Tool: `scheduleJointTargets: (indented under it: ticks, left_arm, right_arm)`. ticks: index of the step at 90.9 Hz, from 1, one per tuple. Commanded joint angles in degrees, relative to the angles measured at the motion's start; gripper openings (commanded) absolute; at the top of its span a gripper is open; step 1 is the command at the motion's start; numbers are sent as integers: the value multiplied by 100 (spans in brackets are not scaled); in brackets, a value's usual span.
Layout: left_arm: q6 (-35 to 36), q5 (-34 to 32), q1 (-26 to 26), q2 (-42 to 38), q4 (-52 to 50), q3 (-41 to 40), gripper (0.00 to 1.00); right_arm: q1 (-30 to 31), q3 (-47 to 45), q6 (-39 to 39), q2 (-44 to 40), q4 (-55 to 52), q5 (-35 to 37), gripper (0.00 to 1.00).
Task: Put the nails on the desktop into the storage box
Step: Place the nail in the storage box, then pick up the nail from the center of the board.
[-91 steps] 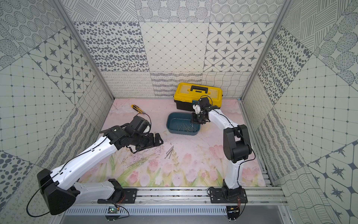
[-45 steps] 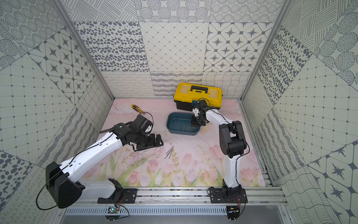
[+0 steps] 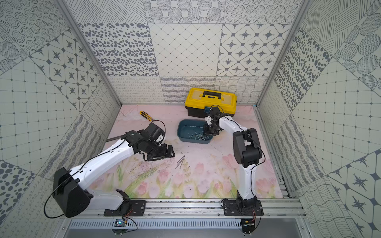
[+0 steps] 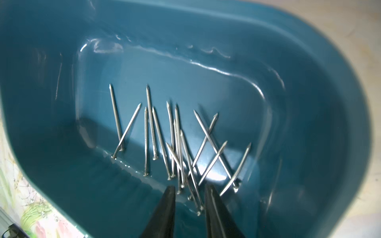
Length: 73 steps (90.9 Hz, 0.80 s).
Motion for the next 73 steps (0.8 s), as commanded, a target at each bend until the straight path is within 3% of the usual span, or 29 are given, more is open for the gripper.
scheduleJointTargets:
  ticks: [1,17,53,73]
  left_arm:
    - [342,-15,-176,285,212,145,93]
    - [596,-353,-710,1001,199,520,91]
    - [127,-602,-1301,2243,533,673,71]
    - [-38,-812,-1527,2642,669,754,60]
  right_arm:
    - [41,-111,151,-745,-35,-234,31]
    - [47,-790,529,-2029,-42,-486,32]
    - [-28,-3016,1222,-5125,-124,-573,32]
    - [-62,-3570,1421,-6129,-292,-573,31]
